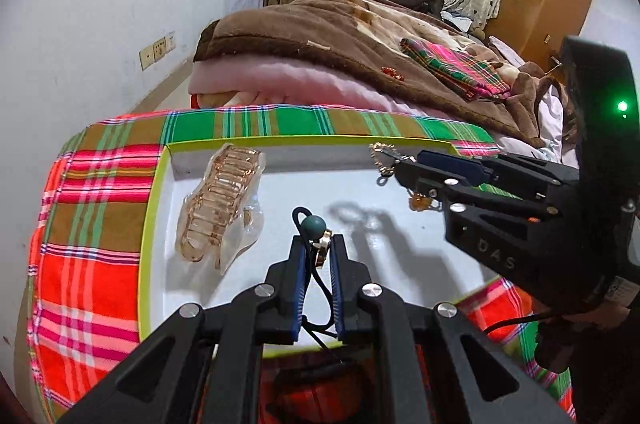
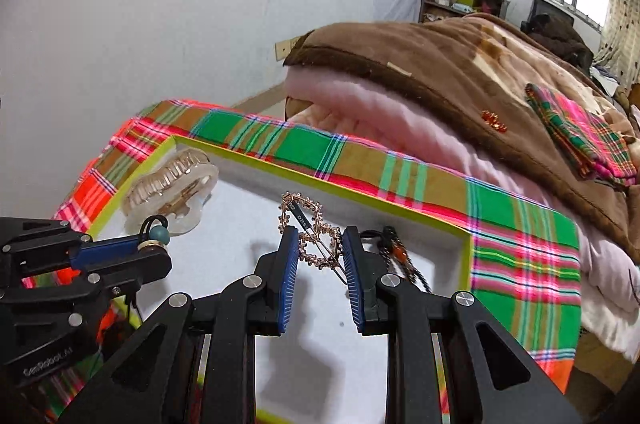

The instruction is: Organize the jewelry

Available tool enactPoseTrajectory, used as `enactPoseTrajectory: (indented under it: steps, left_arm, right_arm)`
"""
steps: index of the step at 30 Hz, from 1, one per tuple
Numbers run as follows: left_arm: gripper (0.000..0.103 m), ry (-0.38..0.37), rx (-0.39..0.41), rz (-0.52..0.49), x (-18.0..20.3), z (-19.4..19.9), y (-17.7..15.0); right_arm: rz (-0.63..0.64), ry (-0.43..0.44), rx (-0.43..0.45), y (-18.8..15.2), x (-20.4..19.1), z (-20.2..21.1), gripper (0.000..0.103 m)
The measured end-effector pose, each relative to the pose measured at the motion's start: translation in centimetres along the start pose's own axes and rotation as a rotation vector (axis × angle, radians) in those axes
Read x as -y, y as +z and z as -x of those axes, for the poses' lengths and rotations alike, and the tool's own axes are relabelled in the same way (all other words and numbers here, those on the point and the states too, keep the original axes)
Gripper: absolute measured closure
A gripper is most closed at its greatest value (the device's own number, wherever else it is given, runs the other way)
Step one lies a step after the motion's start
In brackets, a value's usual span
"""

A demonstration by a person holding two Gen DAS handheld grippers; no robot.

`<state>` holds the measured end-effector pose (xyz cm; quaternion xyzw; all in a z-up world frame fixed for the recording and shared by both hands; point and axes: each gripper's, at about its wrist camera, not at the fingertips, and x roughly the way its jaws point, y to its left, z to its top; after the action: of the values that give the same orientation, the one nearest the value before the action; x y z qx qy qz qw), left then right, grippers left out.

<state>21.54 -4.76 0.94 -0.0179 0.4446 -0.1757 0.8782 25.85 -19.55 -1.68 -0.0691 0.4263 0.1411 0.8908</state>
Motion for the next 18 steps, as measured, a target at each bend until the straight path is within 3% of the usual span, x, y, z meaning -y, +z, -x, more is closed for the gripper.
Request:
enactPoseTrajectory:
  steps: [18]
  left_arm:
    - [0.091,0.011,-0.055,0.024,-1.1,-2.8,-0.1]
  right_arm:
    - [0.016,-0.005,-0.076,0.6,0.0,-3.8,0.079]
